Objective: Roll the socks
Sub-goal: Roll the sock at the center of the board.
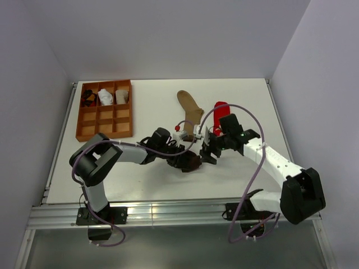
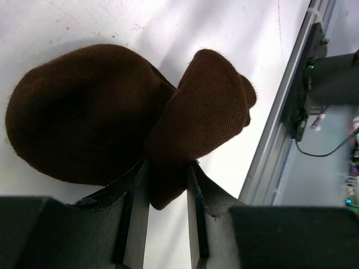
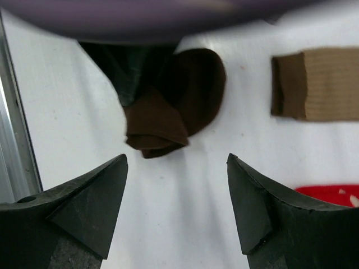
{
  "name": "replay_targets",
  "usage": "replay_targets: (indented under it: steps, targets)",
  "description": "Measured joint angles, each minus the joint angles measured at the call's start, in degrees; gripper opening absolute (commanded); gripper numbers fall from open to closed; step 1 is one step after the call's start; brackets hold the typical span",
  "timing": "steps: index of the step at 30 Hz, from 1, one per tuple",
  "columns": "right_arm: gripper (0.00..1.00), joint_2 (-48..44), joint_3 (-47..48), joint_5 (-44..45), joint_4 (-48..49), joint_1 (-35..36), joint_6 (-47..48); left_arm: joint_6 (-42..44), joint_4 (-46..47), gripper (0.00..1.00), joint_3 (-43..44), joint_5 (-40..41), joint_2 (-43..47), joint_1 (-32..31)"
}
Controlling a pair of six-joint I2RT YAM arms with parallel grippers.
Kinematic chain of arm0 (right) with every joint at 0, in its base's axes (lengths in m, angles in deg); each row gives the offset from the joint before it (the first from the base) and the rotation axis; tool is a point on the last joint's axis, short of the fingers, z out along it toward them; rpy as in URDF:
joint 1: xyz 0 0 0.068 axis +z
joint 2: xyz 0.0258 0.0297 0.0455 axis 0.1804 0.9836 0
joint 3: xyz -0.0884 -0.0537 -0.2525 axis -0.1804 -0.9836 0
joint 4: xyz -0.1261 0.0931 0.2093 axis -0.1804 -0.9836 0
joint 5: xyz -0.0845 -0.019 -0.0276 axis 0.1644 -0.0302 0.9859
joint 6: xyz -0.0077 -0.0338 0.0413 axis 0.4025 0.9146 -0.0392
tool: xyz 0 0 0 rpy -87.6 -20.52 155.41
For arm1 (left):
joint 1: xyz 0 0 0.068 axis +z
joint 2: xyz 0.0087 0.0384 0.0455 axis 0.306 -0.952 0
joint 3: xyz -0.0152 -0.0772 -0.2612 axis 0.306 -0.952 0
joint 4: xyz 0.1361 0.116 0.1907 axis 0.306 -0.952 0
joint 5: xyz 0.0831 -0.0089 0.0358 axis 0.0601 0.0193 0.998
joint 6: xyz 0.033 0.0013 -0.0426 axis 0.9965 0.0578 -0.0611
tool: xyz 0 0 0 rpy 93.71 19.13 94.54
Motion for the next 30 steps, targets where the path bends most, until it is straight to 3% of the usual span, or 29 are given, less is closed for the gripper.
replay_targets:
  steps: [10, 30]
  targets:
    - [0.82, -9.18, -11.41, 4.81, 7.50, 9.53, 2.62, -3.82, -4.11, 0.00, 4.09, -3.80, -3.23, 0.70]
    - [0.78, -9.88, -21.40, 20.22, 22.21, 21.79, 5.86, -6.80, -6.84, 0.00, 7.61, -9.75, -7.30, 2.54]
